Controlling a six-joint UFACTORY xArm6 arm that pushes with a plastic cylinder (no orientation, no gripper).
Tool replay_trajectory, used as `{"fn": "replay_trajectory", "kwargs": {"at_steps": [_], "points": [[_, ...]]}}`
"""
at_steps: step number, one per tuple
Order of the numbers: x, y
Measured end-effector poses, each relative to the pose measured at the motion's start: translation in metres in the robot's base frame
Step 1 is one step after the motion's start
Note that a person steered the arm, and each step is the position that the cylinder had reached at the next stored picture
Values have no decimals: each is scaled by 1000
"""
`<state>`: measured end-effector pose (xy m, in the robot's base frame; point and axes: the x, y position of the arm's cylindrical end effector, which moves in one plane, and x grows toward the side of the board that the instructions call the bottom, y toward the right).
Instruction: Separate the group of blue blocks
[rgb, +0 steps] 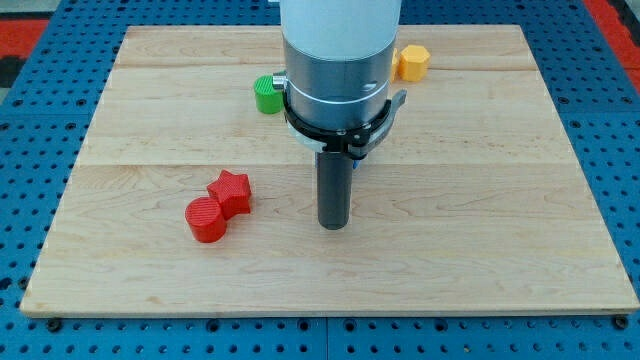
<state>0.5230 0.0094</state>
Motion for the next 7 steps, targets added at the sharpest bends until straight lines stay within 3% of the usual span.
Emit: {"fn": "replay_trajectory", "kwargs": {"at_steps": [2, 3, 5, 6, 7], "points": [[-17, 21], [-47, 69], [-107, 42], [-115, -7], [-134, -13]]}}
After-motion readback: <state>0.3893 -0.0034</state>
